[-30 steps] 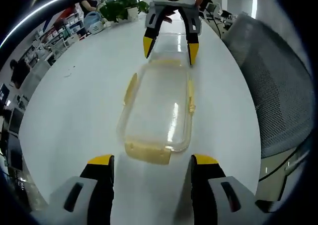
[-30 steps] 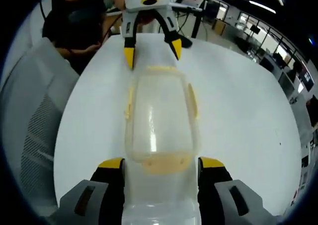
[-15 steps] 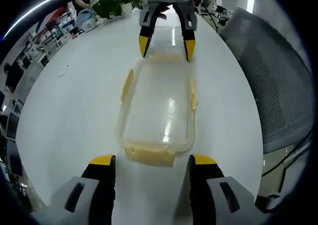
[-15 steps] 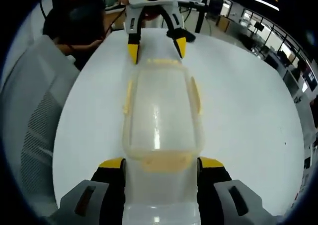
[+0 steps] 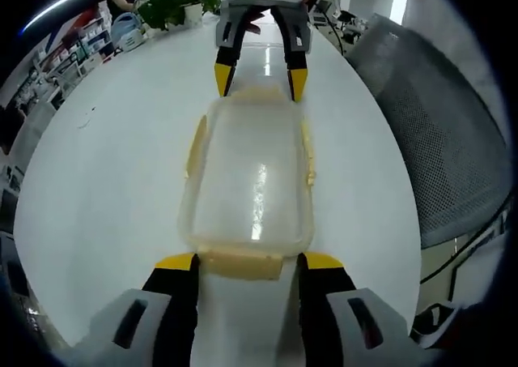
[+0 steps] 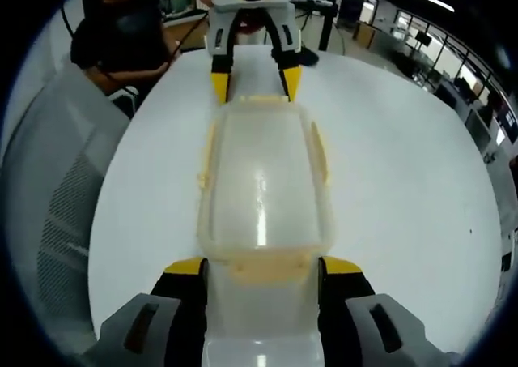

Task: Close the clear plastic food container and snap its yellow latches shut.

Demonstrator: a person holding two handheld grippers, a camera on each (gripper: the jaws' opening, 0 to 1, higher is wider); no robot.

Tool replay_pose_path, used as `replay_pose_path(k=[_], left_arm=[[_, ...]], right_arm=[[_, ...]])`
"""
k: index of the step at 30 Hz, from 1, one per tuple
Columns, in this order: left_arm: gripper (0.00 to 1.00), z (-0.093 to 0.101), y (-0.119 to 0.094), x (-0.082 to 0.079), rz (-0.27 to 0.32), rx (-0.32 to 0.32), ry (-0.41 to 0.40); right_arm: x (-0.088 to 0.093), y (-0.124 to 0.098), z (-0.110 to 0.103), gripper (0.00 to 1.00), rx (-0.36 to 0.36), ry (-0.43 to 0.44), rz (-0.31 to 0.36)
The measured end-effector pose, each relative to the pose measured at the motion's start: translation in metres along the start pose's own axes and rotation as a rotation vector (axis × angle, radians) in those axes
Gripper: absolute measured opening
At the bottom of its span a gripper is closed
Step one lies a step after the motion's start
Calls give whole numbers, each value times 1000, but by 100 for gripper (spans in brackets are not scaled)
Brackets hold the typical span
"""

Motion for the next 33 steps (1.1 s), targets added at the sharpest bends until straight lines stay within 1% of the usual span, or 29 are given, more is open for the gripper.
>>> replay_pose_path(k=[1, 2, 6, 13, 14, 15, 16, 18, 21, 26, 27, 28, 29, 30, 33], left_arm=[[50, 0, 0, 0, 0, 3, -2], [49, 0, 0, 0, -1, 8, -1], [49, 0, 0, 0, -2, 26, 6], [47, 0, 1, 1, 1, 35, 6], [46, 1, 0, 2, -1, 38, 11], [40, 0, -1, 2, -6, 41, 18], [39, -1, -1, 3, -9, 31, 9], [39, -1, 4, 2, -4, 36, 11], [40, -1, 3, 1, -8, 32, 2], [40, 1, 3, -3, -30, 22, -4], [40, 2, 3, -4, -43, 16, -20], [40, 3, 3, -6, -63, 9, -13], [40, 4, 3, -8, -91, 0, 28], [40, 5, 4, -9, -85, 0, 2], [40, 5, 1, -7, -84, -3, -9]], right_arm=[[1, 0, -1, 50, -13, 11, -2], [1, 0, -1, 50, -7, 14, -1], [2, -2, 0, 40, -7, 2, -6], [2, -2, 0, 40, -9, -1, -1], [3, -2, 0, 40, -12, -3, 2], [3, -3, 0, 40, -14, -5, 3], [3, -2, -2, 40, -30, -15, 13], [2, -2, 0, 40, -25, -10, 9], [2, -2, 0, 40, -21, -3, 7], [3, -2, 1, 40, -23, -6, 11], [3, -2, 1, 39, -24, -6, 14], [3, -2, 1, 39, -24, -8, 14], [3, -2, 1, 39, -24, -9, 10], [2, -2, 1, 39, -25, -13, 7], [2, -2, 2, 39, -28, -14, 4]])
Point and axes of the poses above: the point that each gripper's makers call its tool centre point, and the gripper's own axes: y roughly forward along the fingers, z roughly to its right, x roughly out of its underside, the point moved 10 cm from there along -y, roughly backward along the fingers, and after that the axes turned 14 degrees about x, right-handed, at the moved point
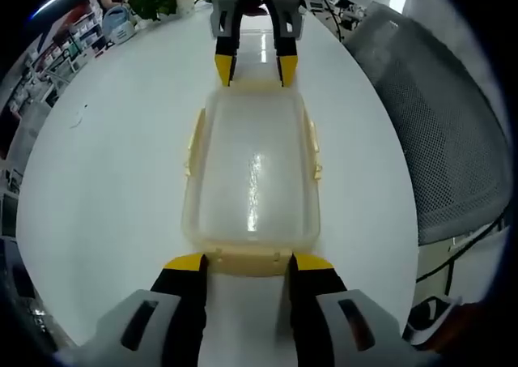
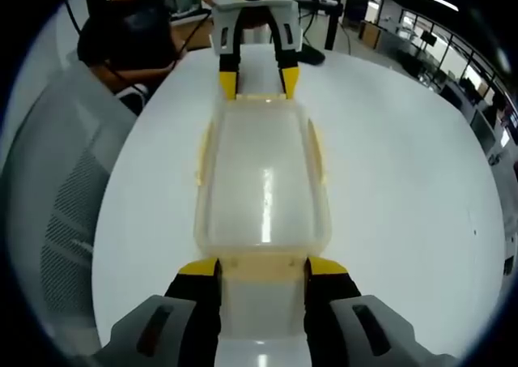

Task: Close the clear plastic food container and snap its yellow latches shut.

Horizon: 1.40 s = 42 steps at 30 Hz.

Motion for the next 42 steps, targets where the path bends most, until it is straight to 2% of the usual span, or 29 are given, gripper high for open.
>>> replay_pose_path(k=[5, 8, 10, 15, 22, 32, 42], left_arm=[[39, 3, -1, 0, -3, -12, 2], [39, 2, -2, 2, 17, -12, -43], [39, 3, -2, 3, 15, -10, -34], [39, 7, -3, 2, -6, -2, -44], [39, 11, -14, 1, 14, -25, -37], [39, 14, -30, -8, 31, -65, -27], [39, 20, -35, -20, 47, -78, -27]], right_arm=[[-3, 0, 0, 38, 1, 7, -19], [-3, 1, 0, 38, 3, 11, -32], [-4, 0, 0, 38, 5, 11, -35], [-6, -1, -3, 38, -3, 7, -36], [-10, -11, 1, 38, 5, 2, -11], [-16, -30, 7, 38, 37, -25, 5], [-14, -42, 6, 38, 44, -38, -2]])
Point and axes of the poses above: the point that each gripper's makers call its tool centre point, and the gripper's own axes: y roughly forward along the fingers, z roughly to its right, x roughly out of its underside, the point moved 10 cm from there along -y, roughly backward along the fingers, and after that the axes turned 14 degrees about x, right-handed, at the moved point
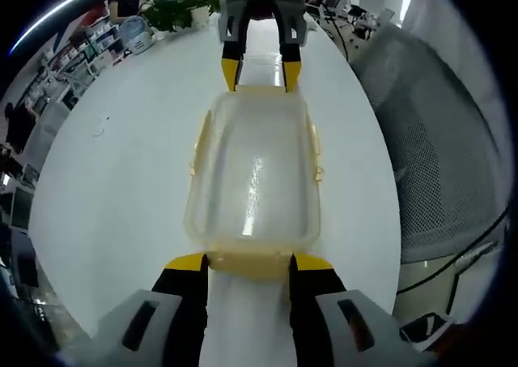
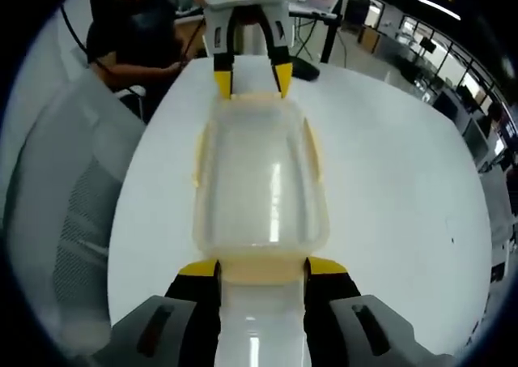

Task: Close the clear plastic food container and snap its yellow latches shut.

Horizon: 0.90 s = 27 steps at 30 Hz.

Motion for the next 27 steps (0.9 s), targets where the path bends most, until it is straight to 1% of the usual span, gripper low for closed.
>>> replay_pose_path(k=[3, 15, 21, 27], left_arm=[[39, 3, 1, -2, -7, -4, -1], [39, 10, -2, -18, -2, -27, 6], [39, 13, -2, -31, 2, -45, 16], [39, 15, 0, -44, 13, -48, 15]], right_arm=[[1, -4, -2, 38, 1, -3, 1], [8, -21, -2, 38, 21, -11, 8], [15, -30, -1, 38, 31, -15, 10], [26, -39, 0, 38, 34, -26, 9]])
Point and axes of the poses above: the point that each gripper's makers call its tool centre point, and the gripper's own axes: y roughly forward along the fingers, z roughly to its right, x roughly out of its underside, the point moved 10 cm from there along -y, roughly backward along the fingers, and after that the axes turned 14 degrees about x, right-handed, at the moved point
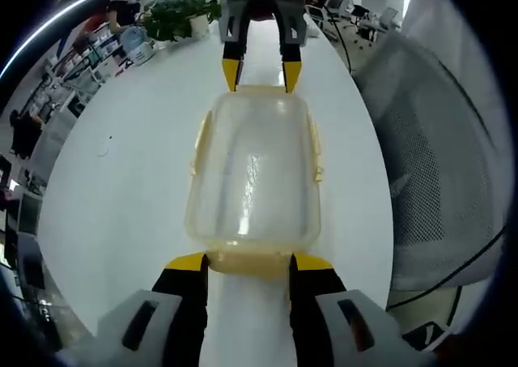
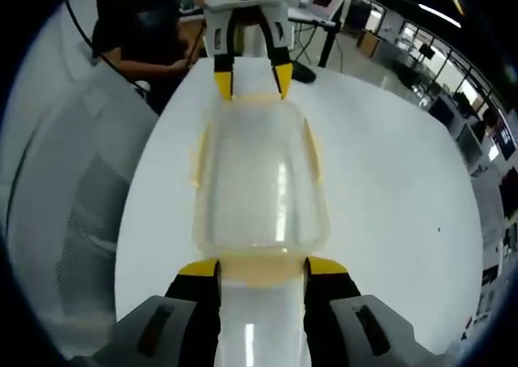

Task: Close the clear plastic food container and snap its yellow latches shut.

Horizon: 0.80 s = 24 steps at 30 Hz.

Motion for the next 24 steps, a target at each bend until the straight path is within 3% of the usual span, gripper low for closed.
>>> replay_pose_path(k=[24], left_arm=[[39, -1, 16, -42, 7, 2, -1]], right_arm=[[38, -25, 6, 38, 3, 2, 2]])
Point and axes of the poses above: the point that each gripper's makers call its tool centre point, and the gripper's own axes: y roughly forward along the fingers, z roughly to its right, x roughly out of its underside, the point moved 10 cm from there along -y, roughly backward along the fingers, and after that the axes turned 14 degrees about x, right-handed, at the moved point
